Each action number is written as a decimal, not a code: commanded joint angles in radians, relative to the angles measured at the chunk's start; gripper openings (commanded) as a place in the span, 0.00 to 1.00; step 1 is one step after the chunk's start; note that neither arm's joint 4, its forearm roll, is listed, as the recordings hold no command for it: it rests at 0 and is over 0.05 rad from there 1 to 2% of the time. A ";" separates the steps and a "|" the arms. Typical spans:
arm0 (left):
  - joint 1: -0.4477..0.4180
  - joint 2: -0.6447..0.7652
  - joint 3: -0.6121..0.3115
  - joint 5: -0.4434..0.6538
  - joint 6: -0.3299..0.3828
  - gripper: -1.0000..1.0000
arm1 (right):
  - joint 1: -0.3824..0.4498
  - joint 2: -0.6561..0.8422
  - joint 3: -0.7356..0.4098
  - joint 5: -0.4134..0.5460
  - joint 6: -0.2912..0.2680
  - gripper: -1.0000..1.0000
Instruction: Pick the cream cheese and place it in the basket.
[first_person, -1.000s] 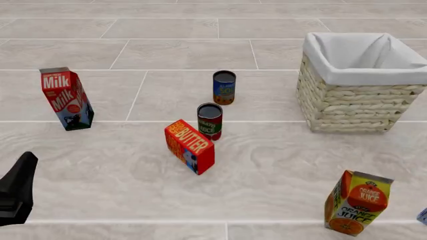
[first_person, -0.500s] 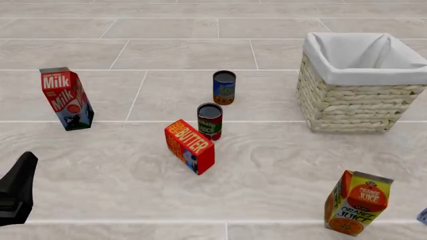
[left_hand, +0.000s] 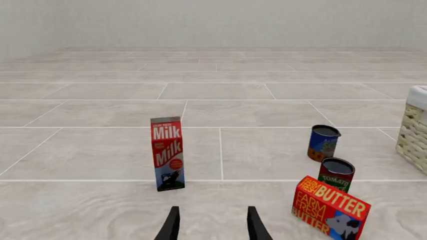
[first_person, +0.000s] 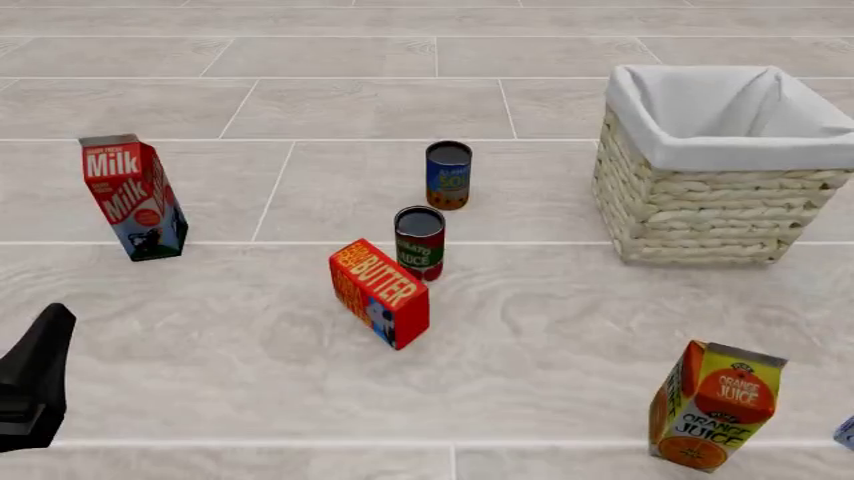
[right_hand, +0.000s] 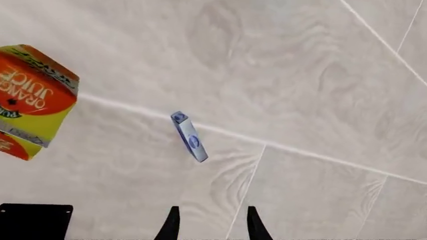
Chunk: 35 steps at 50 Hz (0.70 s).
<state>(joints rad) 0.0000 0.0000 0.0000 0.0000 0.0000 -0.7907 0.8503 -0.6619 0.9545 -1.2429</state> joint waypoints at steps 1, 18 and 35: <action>0.000 0.000 0.000 0.000 0.000 1.00 | -0.071 0.064 0.052 -0.078 -0.088 1.00; 0.000 0.000 0.000 0.000 0.000 1.00 | -0.074 0.118 0.116 -0.153 -0.105 1.00; 0.000 0.000 0.000 0.000 0.000 1.00 | -0.070 0.131 0.144 -0.176 -0.119 1.00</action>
<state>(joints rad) 0.0000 0.0000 0.0000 0.0000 0.0000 -0.8698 0.9770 -0.5394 0.7861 -1.3617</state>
